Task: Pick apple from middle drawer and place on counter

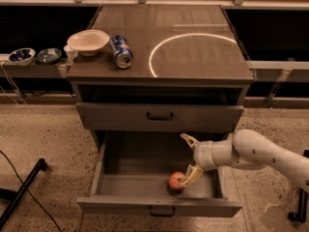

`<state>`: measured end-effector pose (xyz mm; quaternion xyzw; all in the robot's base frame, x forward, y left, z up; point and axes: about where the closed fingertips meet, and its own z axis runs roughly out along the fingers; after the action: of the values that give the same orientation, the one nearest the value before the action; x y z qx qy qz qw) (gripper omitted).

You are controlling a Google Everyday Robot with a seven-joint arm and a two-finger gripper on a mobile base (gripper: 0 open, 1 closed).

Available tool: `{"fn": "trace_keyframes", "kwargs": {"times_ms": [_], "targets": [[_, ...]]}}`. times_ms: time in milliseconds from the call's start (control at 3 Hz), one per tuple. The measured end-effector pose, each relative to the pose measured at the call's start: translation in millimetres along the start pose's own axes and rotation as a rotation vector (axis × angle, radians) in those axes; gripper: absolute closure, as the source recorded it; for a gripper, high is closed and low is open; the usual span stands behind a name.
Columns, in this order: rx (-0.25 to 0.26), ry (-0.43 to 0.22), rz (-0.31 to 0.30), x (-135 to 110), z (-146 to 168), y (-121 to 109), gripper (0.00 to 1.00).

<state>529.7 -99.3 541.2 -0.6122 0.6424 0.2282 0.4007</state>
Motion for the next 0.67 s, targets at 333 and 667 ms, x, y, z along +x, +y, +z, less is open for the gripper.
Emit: {"fn": "trace_keyframes", "kwargs": {"times_ms": [333, 667], "targets": [[-0.005, 0.025, 0.005, 34, 18, -4, 0.0], [-0.011, 0.047, 0.013, 64, 33, -3, 0.1]]}}
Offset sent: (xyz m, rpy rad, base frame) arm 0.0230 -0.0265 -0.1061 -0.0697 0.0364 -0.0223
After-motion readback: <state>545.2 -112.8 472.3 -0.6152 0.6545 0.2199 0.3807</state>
